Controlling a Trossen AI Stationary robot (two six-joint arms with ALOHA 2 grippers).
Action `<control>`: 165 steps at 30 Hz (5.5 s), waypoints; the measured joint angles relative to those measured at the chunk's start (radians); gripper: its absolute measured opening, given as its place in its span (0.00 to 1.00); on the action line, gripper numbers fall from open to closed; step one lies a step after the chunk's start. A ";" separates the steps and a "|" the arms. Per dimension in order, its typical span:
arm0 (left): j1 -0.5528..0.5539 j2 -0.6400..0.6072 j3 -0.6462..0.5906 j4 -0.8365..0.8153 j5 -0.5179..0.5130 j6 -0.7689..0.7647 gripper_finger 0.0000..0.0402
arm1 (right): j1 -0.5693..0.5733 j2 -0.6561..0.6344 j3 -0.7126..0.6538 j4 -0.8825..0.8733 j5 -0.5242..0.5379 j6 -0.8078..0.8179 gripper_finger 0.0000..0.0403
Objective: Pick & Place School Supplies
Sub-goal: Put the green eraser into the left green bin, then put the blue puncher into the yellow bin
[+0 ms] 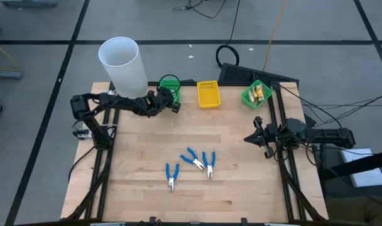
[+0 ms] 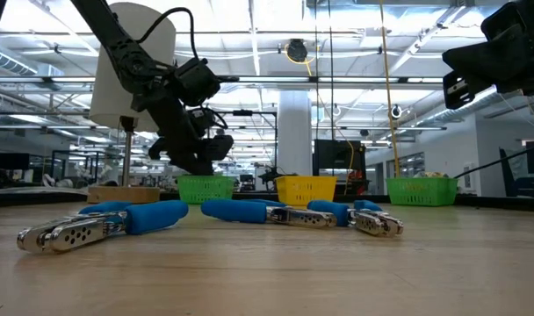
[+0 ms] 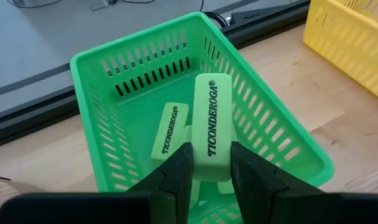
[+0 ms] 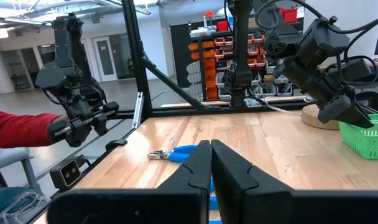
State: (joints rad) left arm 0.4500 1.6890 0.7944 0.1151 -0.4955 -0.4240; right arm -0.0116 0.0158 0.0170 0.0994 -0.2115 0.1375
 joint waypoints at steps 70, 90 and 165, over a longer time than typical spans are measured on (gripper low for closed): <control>-0.771 -0.077 0.005 -0.272 0.687 -0.147 0.52 | 0.000 0.000 0.000 0.000 0.000 0.000 0.01; -0.931 -0.071 0.105 -0.544 0.255 -0.600 0.52 | 0.000 0.000 0.000 0.000 0.000 0.000 0.01; -0.864 -0.022 0.262 -0.502 0.034 -0.245 0.10 | 0.000 0.000 0.000 -0.001 0.000 0.000 0.01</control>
State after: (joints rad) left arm -0.4137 1.6672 1.0565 -0.3868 -0.4614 -0.6686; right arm -0.0116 0.0162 0.0173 0.0986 -0.2116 0.1377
